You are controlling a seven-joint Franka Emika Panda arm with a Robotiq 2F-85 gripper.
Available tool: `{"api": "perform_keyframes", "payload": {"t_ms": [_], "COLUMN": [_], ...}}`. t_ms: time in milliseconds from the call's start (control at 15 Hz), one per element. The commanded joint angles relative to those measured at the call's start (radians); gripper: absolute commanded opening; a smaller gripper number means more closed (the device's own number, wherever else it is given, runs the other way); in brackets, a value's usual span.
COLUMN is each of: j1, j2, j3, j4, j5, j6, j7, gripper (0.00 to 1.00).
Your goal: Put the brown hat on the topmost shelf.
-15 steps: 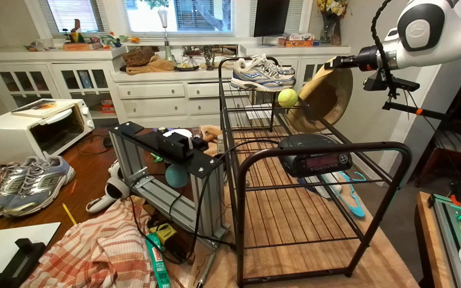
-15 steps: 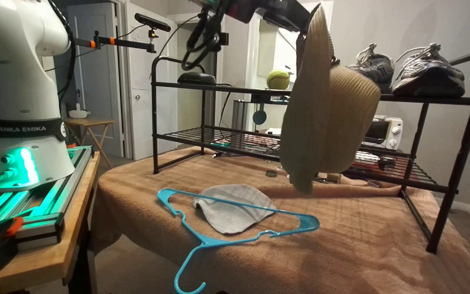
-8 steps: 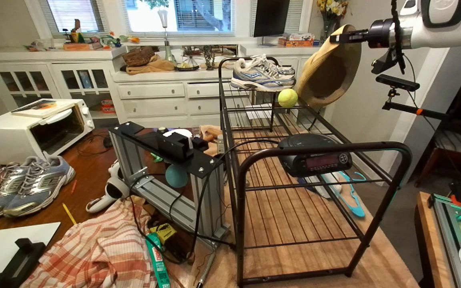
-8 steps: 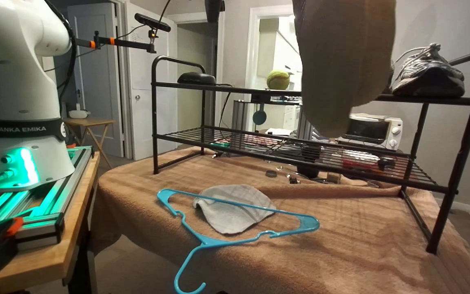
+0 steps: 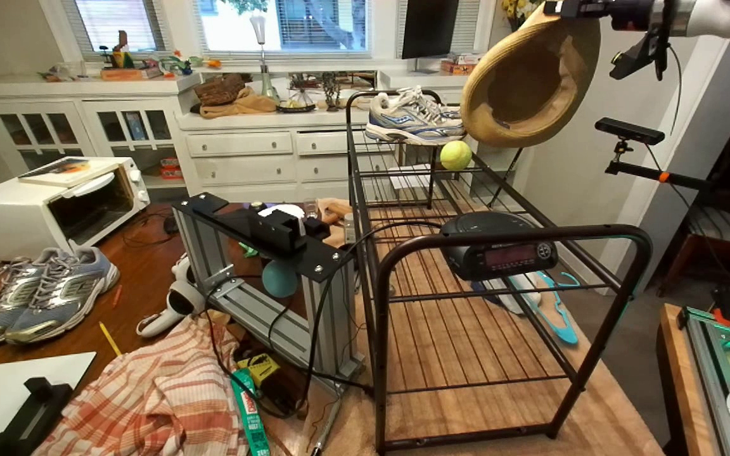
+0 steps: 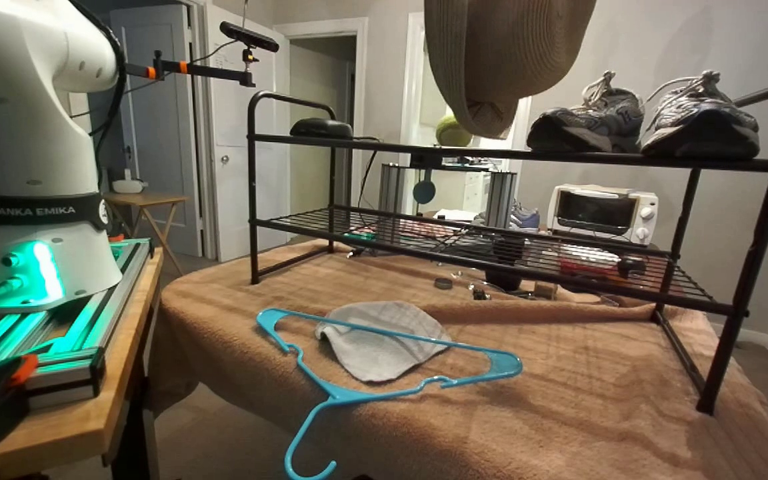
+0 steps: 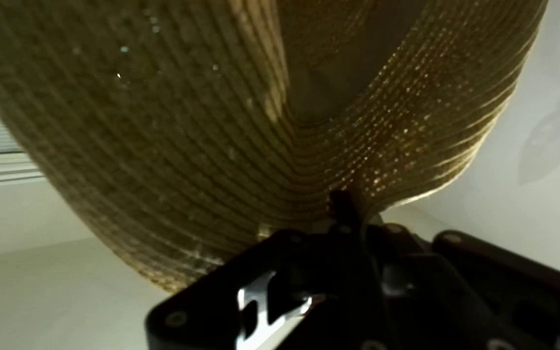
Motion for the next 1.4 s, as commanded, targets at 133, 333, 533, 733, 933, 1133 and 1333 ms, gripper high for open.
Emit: {"api": "perform_keyframes", "payload": {"t_ms": [133, 333, 533, 733, 933, 1133, 1333], "j1": [-0.005, -0.001, 0.002, 0.003, 0.007, -0.037, -0.004], "j2": [-0.097, -0.113, -0.113, -0.113, -0.097, -0.093, -0.06], "j3": [0.087, 0.123, 0.128, 0.117, 0.169, 0.209, 0.153], "j4": [-0.057, -0.078, -0.097, -0.114, -0.112, -0.122, -0.13], "j5": [-0.031, -0.052, -0.076, -0.101, 0.007, 0.021, 0.014], "j6": [-0.04, -0.092, -0.171, -0.226, -0.258, -0.326, -0.386], "j7": [0.072, 0.081, 0.059, 0.048, -0.003, 0.017, -0.041], "gripper": [0.01, 0.01, 0.01, 0.01, 0.01, 0.01, 0.01]}}
